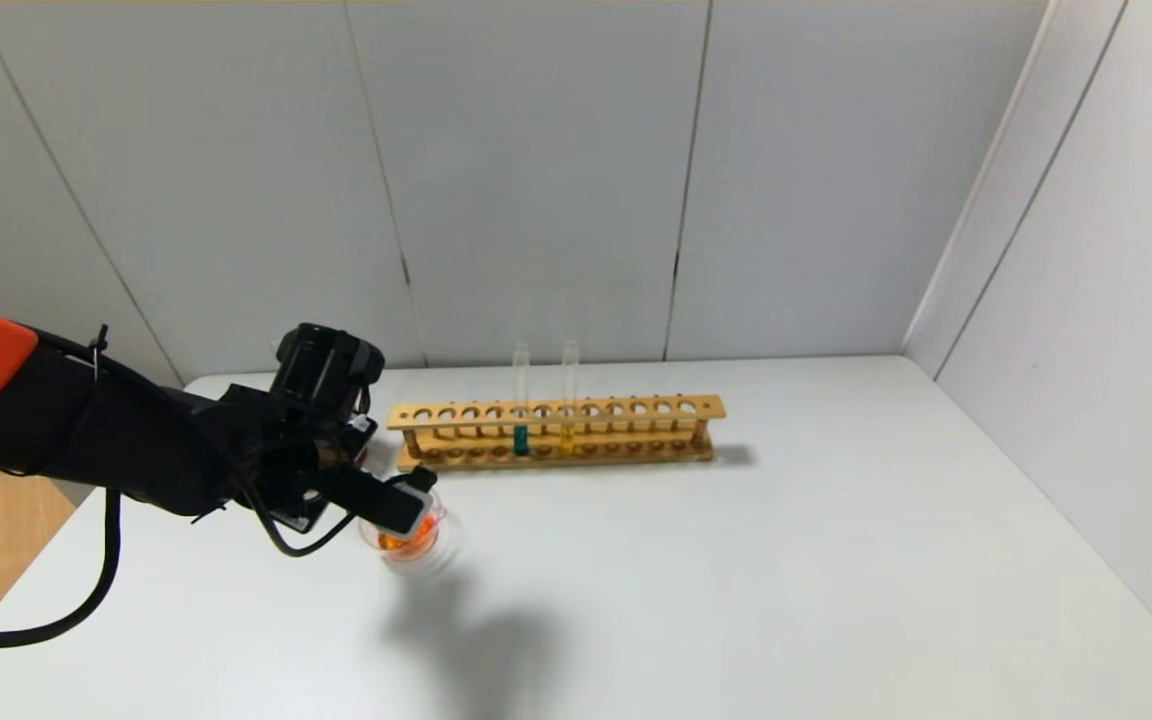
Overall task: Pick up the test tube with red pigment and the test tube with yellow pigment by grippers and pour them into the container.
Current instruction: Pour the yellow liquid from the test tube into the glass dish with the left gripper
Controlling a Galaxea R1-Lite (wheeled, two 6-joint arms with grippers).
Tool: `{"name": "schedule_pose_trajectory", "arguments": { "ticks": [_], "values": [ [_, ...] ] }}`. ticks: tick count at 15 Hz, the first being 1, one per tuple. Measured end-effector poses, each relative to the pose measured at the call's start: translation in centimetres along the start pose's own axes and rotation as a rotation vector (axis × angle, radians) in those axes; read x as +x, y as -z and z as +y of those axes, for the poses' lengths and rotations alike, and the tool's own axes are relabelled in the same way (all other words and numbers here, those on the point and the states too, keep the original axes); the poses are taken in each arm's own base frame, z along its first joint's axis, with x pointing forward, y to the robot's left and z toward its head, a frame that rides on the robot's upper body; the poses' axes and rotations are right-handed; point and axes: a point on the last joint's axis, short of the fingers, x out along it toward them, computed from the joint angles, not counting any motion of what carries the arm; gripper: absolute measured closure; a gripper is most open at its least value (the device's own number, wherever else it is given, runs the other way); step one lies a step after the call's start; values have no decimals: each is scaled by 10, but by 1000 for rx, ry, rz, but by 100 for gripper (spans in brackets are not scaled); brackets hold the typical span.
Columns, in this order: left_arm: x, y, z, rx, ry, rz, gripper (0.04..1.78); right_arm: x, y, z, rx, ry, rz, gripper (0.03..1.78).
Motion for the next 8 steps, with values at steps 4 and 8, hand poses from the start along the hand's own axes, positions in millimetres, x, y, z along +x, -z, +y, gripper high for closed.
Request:
{"name": "schedule_pose_trajectory", "arguments": {
  "ticks": [4,8],
  "values": [
    [1,-4,0,15,6,14,151,0,0,0,0,0,0,6],
    [-2,-10,-1,34,4,6,151,0,0,0,0,0,0,6]
  ]
}}
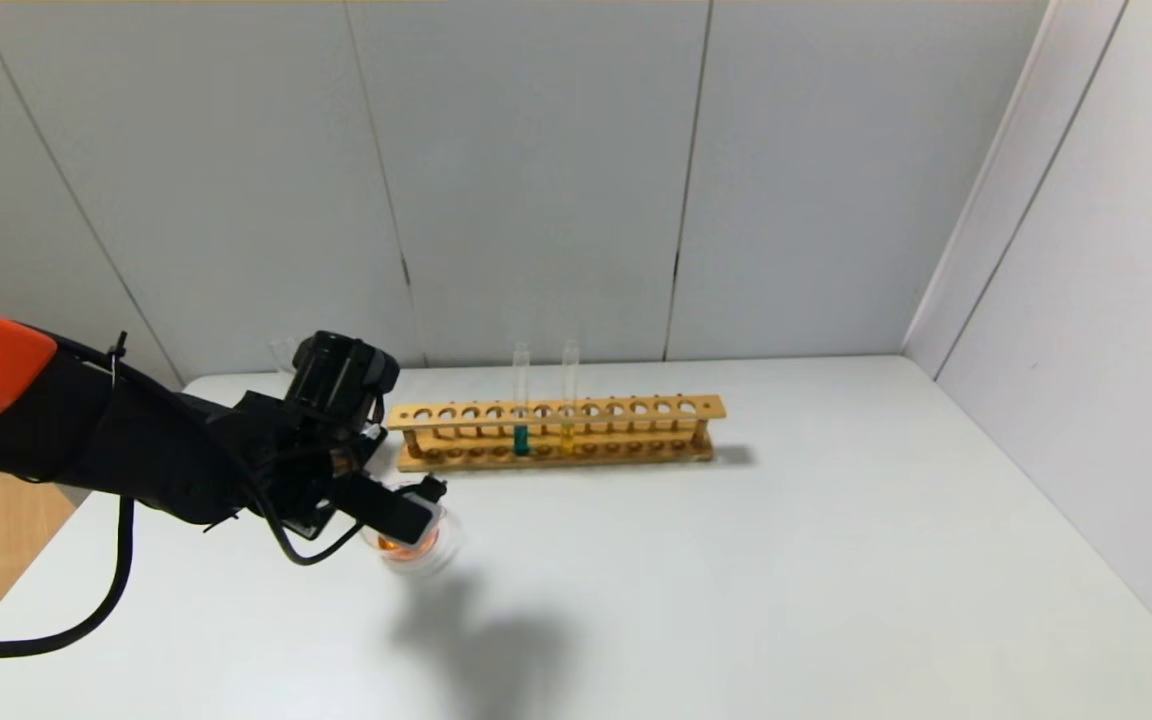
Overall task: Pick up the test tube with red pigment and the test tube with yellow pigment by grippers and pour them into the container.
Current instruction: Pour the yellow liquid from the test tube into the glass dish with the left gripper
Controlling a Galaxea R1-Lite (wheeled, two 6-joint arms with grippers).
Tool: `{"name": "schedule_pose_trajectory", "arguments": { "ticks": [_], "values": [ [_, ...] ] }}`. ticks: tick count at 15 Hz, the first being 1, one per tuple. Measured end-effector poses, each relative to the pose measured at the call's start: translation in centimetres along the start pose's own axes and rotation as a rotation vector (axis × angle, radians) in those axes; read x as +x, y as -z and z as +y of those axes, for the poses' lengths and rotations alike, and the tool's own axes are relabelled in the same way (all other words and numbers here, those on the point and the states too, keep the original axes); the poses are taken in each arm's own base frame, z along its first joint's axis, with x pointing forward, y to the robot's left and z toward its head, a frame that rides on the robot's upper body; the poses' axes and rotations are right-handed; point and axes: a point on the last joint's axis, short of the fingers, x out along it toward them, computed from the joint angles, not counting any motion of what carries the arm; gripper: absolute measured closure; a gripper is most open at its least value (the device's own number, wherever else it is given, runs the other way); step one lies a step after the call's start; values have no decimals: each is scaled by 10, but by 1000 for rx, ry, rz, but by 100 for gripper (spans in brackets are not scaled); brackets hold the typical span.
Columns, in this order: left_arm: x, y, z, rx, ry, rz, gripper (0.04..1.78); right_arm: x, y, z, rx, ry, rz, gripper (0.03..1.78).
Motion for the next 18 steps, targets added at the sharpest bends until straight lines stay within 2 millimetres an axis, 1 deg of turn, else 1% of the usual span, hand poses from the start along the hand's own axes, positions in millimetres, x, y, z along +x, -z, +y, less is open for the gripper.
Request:
{"name": "schedule_pose_trajectory", "arguments": {
  "ticks": [10,18],
  "values": [
    [-8,-8,-1,38,1,50,151,0,0,0,0,0,0,6],
    [-7,-11,0,63,3,74,151,0,0,0,0,0,0,6]
  ]
}}
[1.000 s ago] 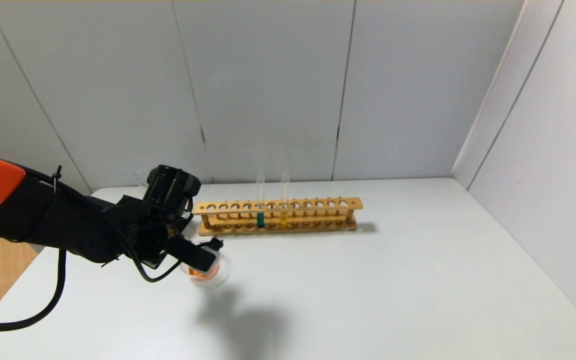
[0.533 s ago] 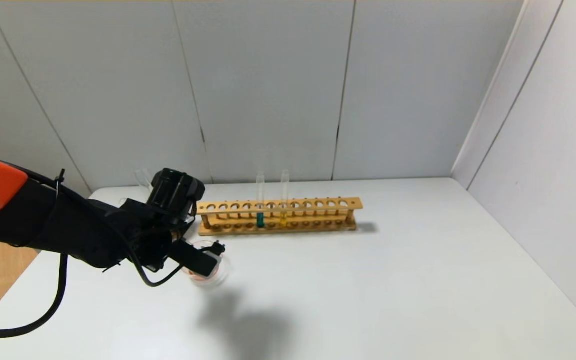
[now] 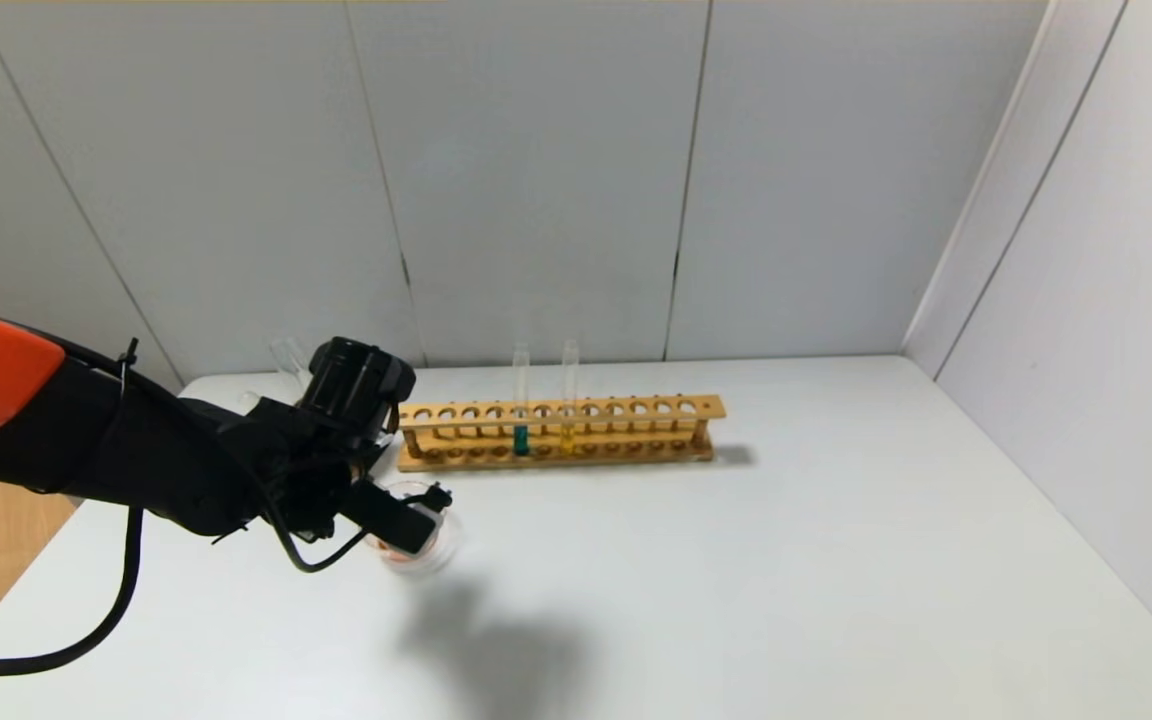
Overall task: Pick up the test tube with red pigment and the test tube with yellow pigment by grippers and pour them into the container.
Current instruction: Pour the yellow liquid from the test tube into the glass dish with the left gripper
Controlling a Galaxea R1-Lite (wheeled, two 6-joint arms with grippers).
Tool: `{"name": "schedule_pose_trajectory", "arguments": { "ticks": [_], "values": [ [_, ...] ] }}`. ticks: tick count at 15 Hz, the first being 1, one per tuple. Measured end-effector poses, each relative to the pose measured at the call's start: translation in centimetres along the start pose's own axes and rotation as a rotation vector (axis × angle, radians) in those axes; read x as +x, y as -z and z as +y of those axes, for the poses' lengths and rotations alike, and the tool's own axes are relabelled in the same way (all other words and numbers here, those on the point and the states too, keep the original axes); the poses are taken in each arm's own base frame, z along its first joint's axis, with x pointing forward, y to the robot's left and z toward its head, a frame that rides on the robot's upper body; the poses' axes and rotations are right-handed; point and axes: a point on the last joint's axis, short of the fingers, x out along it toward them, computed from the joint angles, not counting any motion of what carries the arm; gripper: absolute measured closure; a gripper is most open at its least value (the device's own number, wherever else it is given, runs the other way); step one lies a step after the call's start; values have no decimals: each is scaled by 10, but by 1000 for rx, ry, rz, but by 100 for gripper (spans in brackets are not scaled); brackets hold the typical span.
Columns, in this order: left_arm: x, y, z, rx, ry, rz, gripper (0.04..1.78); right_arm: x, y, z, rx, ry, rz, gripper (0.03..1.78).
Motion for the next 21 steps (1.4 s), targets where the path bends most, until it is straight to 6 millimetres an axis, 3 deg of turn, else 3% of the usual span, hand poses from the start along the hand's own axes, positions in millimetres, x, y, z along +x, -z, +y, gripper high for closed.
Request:
{"name": "schedule_pose_trajectory", "arguments": {
  "ticks": [21],
  "values": [
    [-2,-19,7,122,12,135,151,0,0,0,0,0,0,6]
  ]
}}
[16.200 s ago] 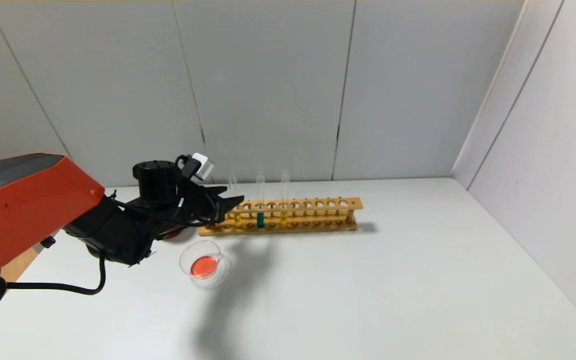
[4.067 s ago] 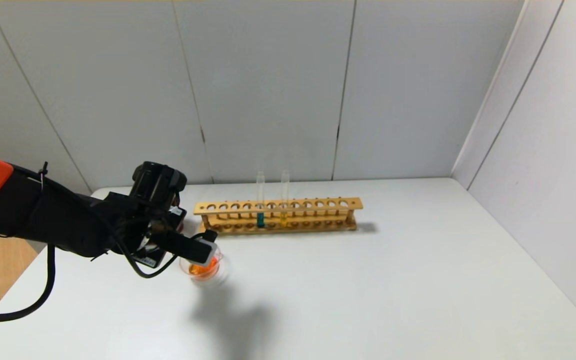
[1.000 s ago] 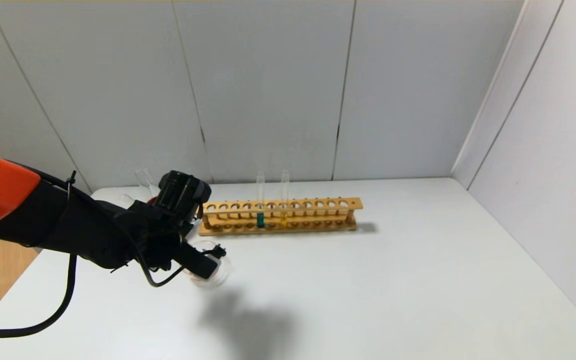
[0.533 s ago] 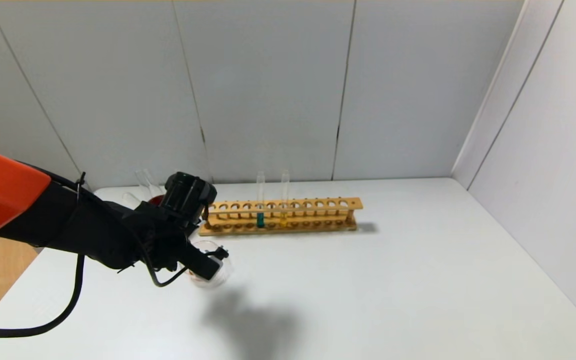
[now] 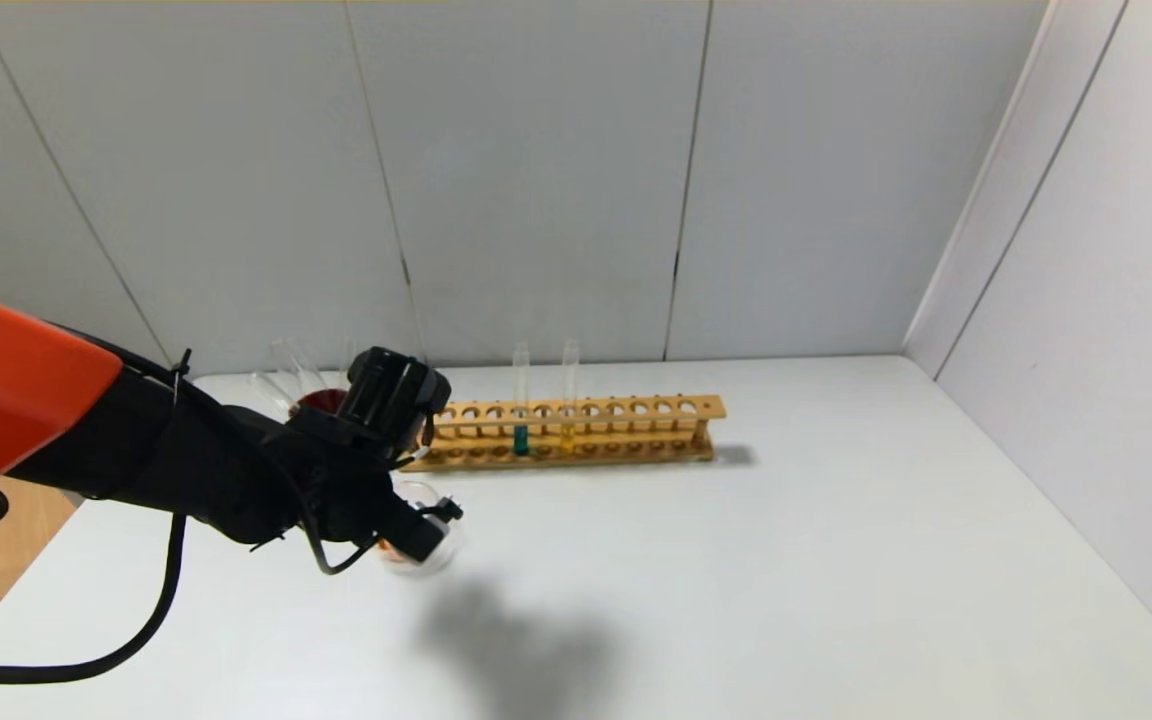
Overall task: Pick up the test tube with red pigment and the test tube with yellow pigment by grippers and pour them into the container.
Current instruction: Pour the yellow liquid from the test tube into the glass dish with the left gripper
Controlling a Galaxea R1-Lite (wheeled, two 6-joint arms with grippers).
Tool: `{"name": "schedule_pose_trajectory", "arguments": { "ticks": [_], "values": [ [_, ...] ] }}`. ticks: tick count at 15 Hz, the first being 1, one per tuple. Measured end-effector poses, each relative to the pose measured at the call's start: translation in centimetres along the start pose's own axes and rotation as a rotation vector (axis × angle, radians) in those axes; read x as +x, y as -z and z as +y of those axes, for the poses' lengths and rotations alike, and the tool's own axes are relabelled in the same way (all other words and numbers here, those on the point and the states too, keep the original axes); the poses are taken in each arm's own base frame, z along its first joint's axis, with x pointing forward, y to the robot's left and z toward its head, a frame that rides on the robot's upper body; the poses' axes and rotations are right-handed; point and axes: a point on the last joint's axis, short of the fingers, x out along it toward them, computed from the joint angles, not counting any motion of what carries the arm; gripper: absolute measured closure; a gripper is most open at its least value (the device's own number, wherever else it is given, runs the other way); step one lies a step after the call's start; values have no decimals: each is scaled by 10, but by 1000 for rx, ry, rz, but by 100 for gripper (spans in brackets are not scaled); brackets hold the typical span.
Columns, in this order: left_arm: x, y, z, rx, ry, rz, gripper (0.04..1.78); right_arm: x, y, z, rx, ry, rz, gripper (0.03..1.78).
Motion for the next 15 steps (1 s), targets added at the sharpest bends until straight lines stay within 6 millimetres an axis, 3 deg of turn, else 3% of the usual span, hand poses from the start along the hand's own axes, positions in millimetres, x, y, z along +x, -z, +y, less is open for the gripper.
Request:
{"name": "schedule_pose_trajectory", "arguments": {
  "ticks": [15],
  "values": [
    [-5,-6,0,69,14,62,151,0,0,0,0,0,0,6]
  ]
}}
